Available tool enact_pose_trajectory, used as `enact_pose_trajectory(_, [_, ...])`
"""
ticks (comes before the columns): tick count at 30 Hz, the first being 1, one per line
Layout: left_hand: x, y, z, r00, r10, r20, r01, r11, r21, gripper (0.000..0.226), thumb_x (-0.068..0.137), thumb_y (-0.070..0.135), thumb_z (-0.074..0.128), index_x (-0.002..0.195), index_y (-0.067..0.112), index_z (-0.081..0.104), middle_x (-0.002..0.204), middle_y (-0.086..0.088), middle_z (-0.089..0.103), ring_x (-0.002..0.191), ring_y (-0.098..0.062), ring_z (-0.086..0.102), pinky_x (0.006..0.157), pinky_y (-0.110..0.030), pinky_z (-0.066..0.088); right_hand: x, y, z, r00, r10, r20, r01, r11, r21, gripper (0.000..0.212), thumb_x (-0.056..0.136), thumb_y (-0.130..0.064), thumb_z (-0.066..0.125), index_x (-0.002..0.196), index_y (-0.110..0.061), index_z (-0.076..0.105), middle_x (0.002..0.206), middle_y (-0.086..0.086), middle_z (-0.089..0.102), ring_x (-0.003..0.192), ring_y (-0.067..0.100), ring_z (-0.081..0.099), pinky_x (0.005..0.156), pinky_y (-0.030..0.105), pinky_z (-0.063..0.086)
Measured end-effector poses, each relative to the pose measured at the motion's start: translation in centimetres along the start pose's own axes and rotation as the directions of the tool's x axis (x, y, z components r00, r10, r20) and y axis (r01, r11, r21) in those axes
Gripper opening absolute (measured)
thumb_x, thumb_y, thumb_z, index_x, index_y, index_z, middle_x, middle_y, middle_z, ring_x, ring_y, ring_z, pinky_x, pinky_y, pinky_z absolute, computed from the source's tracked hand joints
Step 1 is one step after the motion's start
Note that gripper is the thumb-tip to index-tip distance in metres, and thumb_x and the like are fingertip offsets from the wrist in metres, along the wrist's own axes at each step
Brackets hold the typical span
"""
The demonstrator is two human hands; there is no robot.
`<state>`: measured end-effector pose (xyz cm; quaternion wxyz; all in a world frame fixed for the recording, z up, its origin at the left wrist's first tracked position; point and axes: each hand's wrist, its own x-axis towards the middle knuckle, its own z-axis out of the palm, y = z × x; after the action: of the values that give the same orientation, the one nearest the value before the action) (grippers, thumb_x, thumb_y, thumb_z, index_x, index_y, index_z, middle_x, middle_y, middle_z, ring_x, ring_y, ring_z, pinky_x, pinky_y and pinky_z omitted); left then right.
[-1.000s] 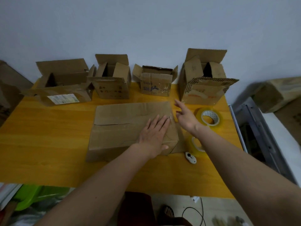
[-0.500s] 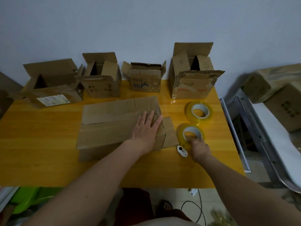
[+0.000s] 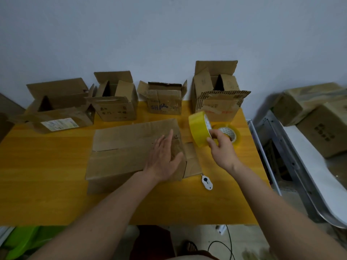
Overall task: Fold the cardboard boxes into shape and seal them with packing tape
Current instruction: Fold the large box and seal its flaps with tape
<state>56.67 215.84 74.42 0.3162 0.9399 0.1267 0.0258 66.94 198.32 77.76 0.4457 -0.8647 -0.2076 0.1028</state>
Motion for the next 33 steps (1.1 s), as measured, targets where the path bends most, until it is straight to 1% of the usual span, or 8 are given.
enact_pose_trajectory(5, [-0.2, -0.3, -0.4, 0.990, -0.097, -0.104, 0.052, 0.927, -0.371, 0.091, 0.087, 0.010, 0.061, 0.152, 0.027, -0.001, 0.143, -0.004, 0.041, 0.131, -0.017, 0.038, 0.100, -0.015, 0.033, 0.3, -6.4, -0.8, 0.976, -0.204, 0.083, 0.191, 0.972, 0.137, 0.026, 0.098, -0.008, 0.047, 0.122, -0.004, 0.056, 0.112, 0.013, 0.060, 0.107, 0.028, 0.055, 0.093, 0.048, 0.046])
enact_pose_trajectory(7, [0.1, -0.4, -0.9, 0.978, -0.168, -0.121, 0.079, 0.844, -0.531, 0.088, 0.088, 0.000, 0.056, 0.152, 0.023, 0.000, 0.144, -0.009, 0.041, 0.133, -0.021, 0.040, 0.106, -0.022, 0.035, 0.2, -7.8, -0.2, 0.964, -0.216, 0.155, 0.188, 0.966, 0.175, 0.027, 0.098, -0.006, 0.046, 0.123, -0.004, 0.057, 0.109, 0.011, 0.061, 0.106, 0.028, 0.057, 0.094, 0.048, 0.047])
enact_pose_trajectory(9, [0.3, 0.1, -1.8, 0.952, -0.277, -0.131, 0.103, 0.691, -0.716, 0.083, 0.090, -0.010, 0.048, 0.152, 0.019, 0.001, 0.142, -0.015, 0.044, 0.130, -0.026, 0.045, 0.109, -0.043, 0.037, 0.1, -8.3, 0.8, 0.953, -0.192, 0.234, 0.156, 0.974, 0.162, 0.029, 0.099, -0.006, 0.045, 0.125, -0.004, 0.056, 0.108, 0.003, 0.059, 0.107, 0.023, 0.056, 0.097, 0.036, 0.047])
enact_pose_trajectory(12, [0.0, 0.3, -3.6, 0.885, -0.441, -0.151, 0.109, 0.510, -0.853, 0.070, 0.090, -0.013, 0.037, 0.150, 0.019, 0.018, 0.142, -0.008, 0.045, 0.127, -0.020, 0.046, 0.104, -0.035, 0.043, 0.0, -8.3, 1.8, 0.939, -0.184, 0.291, 0.165, 0.982, 0.088, 0.027, 0.099, -0.008, 0.045, 0.123, -0.008, 0.057, 0.102, -0.005, 0.056, 0.099, 0.010, 0.052, 0.078, 0.002, 0.039])
enact_pose_trajectory(15, [-0.8, -0.2, -5.5, 0.876, -0.423, -0.234, 0.107, 0.642, -0.760, 0.052, 0.091, -0.003, 0.039, 0.138, 0.020, 0.047, 0.130, 0.007, 0.051, 0.118, -0.006, 0.047, 0.085, -0.010, 0.038, 0.3, -8.4, 1.8, 0.933, -0.174, 0.314, 0.156, 0.984, 0.082, 0.028, 0.099, -0.009, 0.044, 0.124, -0.012, 0.056, 0.098, -0.014, 0.054, 0.093, 0.002, 0.050, 0.072, -0.001, 0.036])
enact_pose_trajectory(18, [-0.9, -0.1, -7.0, 0.888, -0.392, -0.241, 0.096, 0.669, -0.737, 0.037, 0.095, 0.008, 0.043, 0.125, 0.022, 0.059, 0.109, 0.019, 0.054, 0.098, 0.008, 0.047, 0.078, -0.011, 0.035, 0.6, -8.6, 1.9, 0.919, -0.189, 0.346, 0.184, 0.982, 0.048, 0.026, 0.099, -0.010, 0.045, 0.123, -0.014, 0.056, 0.092, -0.021, 0.050, 0.088, -0.003, 0.049, 0.072, -0.001, 0.036])
enact_pose_trajectory(24, [-0.4, -0.2, -8.0, 0.891, -0.331, -0.312, 0.061, 0.767, -0.639, 0.013, 0.091, 0.025, 0.061, 0.103, 0.021, 0.064, 0.104, 0.002, 0.065, 0.101, -0.014, 0.060, 0.089, -0.035, 0.053, 1.0, -8.6, 2.2, 0.900, -0.212, 0.381, 0.227, 0.974, 0.007, 0.026, 0.099, -0.012, 0.045, 0.123, -0.014, 0.056, 0.092, -0.019, 0.051, 0.089, -0.001, 0.048, 0.072, 0.004, 0.037])
enact_pose_trajectory(33, [0.3, 0.4, -8.0, 0.824, -0.361, -0.437, 0.076, 0.834, -0.546, 0.002, 0.092, 0.019, 0.060, 0.090, 0.020, 0.059, 0.097, 0.006, 0.062, 0.085, -0.002, 0.056, 0.072, -0.018, 0.048, 1.3, -7.4, 3.6, 0.936, -0.204, 0.286, 0.236, 0.968, -0.082, 0.055, 0.074, -0.033, 0.078, 0.120, -0.035, 0.048, 0.106, -0.016, 0.040, 0.109, 0.010, 0.040, 0.094, 0.030, 0.039])
